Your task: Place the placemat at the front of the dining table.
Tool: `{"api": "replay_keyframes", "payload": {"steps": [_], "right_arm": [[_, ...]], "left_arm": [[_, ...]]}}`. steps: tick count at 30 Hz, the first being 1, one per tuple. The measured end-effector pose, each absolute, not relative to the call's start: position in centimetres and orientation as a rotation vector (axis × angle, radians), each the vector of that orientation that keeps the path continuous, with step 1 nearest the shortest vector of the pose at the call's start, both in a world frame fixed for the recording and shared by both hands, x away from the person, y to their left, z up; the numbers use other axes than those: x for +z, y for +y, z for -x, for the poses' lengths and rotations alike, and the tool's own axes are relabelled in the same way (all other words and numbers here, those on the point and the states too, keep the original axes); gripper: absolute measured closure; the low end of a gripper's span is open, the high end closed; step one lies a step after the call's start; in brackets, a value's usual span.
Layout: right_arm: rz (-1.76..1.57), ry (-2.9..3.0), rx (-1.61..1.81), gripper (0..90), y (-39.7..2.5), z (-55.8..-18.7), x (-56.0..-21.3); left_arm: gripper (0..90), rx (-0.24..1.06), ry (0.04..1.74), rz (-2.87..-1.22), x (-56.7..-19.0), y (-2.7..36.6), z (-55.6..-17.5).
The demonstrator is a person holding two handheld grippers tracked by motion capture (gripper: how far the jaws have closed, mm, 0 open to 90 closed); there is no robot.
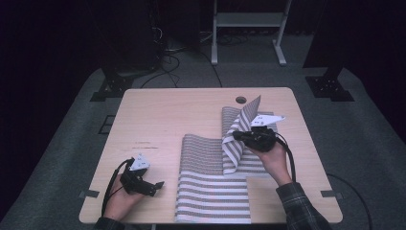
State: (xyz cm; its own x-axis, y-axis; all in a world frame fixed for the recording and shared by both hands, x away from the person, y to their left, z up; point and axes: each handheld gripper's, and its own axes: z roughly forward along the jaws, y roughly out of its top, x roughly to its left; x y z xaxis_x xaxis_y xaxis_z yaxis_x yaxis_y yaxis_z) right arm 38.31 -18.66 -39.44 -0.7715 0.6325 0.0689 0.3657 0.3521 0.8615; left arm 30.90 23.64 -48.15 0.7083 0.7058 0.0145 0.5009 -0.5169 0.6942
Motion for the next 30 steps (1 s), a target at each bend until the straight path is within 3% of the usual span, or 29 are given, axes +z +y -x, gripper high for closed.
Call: {"api": "replay_keyframes", "payload": {"steps": [30], "right_arm": [[-0.716,2.425,1.419,87.5,-10.6,-39.6,-38.2]], "left_arm": [[0.0,0.394,0.896,-2.207,-48.4,23.8,-30.6]]}}
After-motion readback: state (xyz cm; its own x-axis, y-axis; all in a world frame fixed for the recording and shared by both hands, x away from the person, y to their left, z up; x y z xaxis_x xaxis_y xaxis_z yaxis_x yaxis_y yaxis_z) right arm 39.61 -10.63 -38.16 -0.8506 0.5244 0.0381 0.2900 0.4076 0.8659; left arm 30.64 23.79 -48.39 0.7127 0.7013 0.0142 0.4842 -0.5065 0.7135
